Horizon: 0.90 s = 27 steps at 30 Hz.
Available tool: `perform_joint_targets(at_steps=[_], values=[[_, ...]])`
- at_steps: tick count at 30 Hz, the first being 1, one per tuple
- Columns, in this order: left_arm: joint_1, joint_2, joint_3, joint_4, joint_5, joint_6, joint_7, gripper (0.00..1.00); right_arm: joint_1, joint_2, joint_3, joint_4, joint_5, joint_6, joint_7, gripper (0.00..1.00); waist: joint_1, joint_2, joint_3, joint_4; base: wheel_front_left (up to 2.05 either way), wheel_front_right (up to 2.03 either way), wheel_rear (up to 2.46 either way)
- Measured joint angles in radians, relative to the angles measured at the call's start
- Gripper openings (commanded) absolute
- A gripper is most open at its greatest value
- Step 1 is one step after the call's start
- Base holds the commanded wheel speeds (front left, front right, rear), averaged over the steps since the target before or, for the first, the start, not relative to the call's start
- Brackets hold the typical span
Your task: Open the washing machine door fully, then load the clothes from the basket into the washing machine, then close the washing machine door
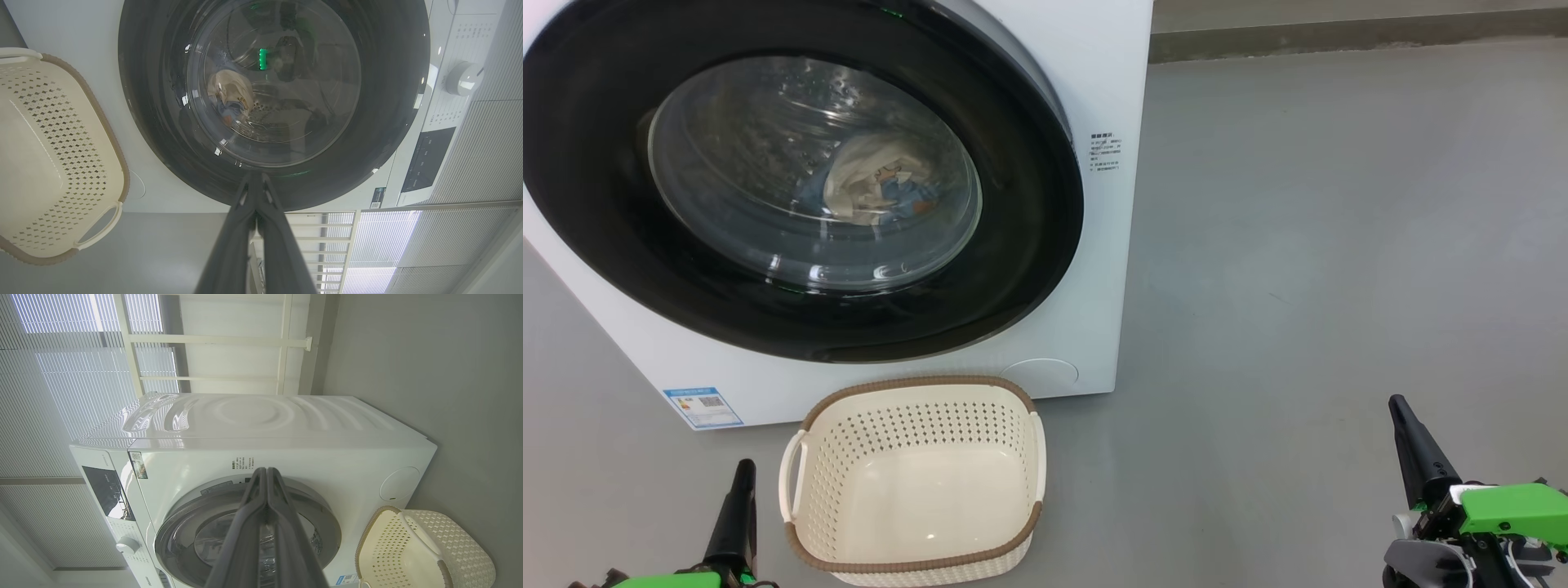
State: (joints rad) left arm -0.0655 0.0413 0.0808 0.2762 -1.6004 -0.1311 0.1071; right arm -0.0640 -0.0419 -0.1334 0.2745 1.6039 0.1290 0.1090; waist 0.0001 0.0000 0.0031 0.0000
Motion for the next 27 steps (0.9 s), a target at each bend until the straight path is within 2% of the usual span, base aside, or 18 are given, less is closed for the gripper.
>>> perform_joint_targets(at_steps=[27], values=[[0.000,0.000,0.000,0.000,0.000,0.000,0.000,0.00,0.000,0.000,0.000,0.000,0.000,0.000,0.000,0.00,0.0000,0.0000,0.000,0.000,0.00,0.00,0.00]])
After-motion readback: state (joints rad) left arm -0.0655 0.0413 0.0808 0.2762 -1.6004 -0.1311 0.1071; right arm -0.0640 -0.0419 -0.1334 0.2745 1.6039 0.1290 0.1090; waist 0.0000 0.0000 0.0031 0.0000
